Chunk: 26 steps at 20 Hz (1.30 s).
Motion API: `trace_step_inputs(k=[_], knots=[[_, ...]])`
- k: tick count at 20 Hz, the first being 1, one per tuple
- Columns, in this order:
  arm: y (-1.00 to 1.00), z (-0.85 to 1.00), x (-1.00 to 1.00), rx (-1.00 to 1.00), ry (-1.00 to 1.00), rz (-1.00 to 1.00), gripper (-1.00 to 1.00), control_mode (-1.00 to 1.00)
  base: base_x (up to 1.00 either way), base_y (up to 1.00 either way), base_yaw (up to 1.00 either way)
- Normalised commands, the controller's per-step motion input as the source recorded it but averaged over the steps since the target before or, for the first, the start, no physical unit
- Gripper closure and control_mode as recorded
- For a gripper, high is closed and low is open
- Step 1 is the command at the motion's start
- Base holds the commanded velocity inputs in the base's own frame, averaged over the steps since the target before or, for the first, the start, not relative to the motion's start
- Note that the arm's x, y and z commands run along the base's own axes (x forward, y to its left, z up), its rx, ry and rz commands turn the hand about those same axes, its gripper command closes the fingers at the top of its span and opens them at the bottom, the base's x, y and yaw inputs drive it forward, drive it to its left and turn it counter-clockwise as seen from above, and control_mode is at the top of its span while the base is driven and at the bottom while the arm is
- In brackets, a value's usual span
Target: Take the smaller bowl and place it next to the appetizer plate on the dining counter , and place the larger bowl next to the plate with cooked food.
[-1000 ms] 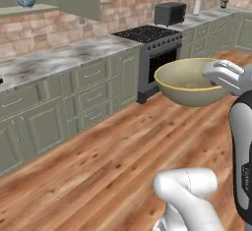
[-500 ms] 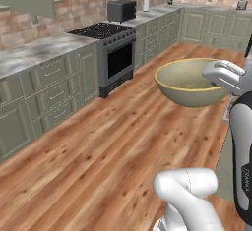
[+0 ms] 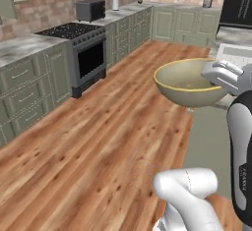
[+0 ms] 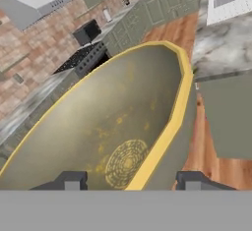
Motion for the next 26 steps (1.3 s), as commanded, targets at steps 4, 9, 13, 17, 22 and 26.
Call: trace_step_inputs(k=[4,9,13,17,22,26], knots=[[0.0,0.0,0.0,0.0,0.0,0.0,1.0,1.0,-0.56,-0.53,-0.27],[0.0,0.0,0.0,0.0,0.0,0.0,1.0,1.0,-0.41,-0.59,-0.29],[0.0,0.0,0.0,0.0,0.0,0.0,1.0,1.0,-0.27,-0.75,-0.27],[0.0,0.0,0.0,0.0,0.0,0.0,1.0,1.0,-0.08,-0.89,-0.24],[0.0,0.0,0.0,0.0,0.0,0.0,1.0,1.0,0.0,-0.99,-0.2],[0.0,0.0,0.0,0.0,0.0,0.0,1.0,1.0,0.0,-1.0,-0.16]])
